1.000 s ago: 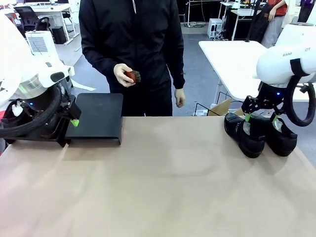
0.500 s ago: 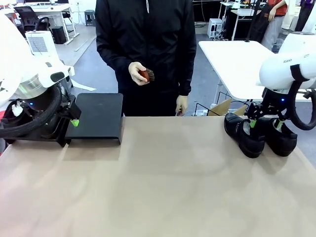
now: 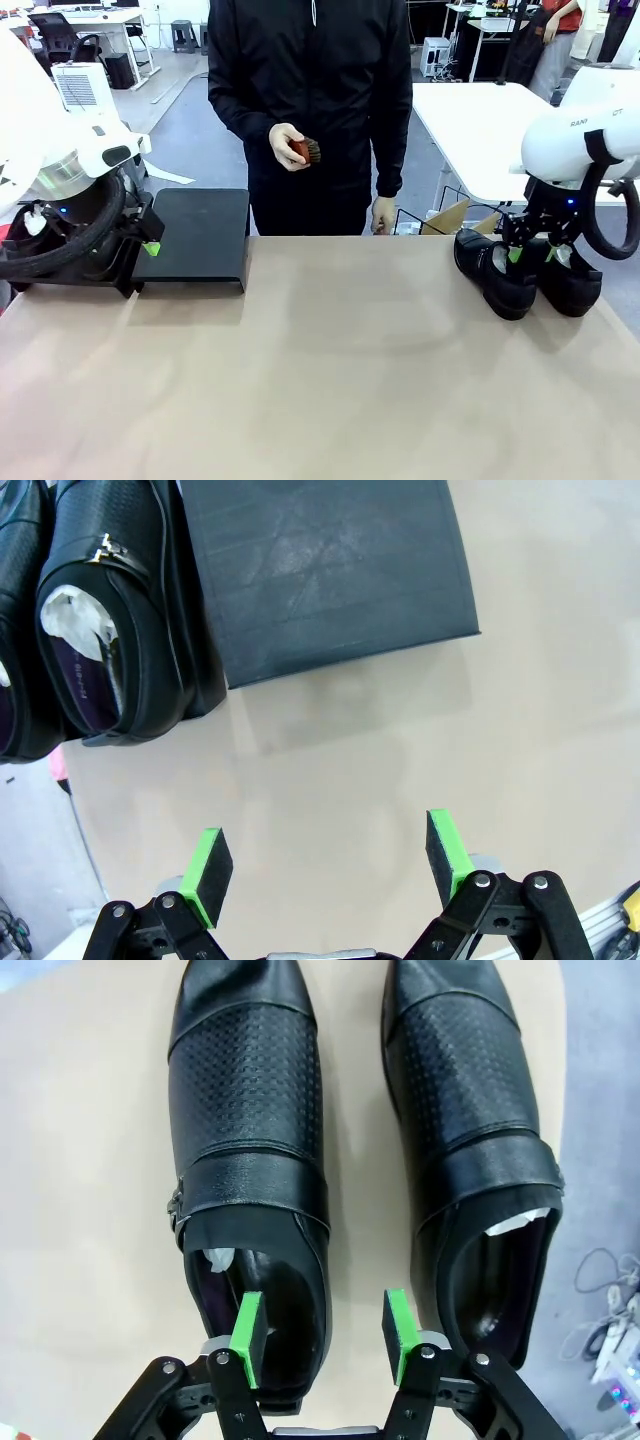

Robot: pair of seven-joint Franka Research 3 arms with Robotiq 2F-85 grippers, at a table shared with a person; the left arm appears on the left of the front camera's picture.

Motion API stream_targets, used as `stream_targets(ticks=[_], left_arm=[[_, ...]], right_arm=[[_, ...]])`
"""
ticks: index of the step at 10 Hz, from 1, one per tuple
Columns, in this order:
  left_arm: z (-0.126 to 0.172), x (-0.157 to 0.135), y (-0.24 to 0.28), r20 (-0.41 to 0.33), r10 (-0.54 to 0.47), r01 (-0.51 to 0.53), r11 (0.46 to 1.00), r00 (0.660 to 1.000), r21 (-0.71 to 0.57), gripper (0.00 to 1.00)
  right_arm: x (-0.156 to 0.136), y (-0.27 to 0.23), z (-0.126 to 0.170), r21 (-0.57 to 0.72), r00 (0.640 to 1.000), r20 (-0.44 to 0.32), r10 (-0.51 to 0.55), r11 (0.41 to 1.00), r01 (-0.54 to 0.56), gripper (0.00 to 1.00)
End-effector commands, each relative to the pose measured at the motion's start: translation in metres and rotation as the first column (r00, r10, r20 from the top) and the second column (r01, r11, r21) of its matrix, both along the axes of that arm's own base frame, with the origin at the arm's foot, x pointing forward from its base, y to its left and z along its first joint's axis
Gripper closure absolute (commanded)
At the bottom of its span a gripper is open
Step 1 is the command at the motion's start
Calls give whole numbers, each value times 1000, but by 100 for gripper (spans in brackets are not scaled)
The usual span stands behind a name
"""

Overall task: Organize the shoes by placing them on the stand.
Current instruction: Pick up one Shoe and place it in the middle of the table.

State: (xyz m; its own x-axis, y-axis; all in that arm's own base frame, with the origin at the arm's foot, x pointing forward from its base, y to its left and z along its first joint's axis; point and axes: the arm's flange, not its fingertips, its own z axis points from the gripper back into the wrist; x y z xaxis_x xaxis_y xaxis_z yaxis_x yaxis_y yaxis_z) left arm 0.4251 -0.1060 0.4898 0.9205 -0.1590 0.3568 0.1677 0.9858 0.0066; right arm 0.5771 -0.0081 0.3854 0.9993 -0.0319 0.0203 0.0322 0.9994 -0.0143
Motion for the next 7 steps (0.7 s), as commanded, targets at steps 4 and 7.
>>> stream_targets(ticks=[4,7], left_arm=[[-1,0,0,11,14,-14,1000,1000,11,0],[-1,0,0,11,14,-14,1000,1000,11,0]], right_arm=[[17,1,-20,53,998,-11,60,997,-59,37],[21,4,-32,41,995,-19,98,994,-98,37]])
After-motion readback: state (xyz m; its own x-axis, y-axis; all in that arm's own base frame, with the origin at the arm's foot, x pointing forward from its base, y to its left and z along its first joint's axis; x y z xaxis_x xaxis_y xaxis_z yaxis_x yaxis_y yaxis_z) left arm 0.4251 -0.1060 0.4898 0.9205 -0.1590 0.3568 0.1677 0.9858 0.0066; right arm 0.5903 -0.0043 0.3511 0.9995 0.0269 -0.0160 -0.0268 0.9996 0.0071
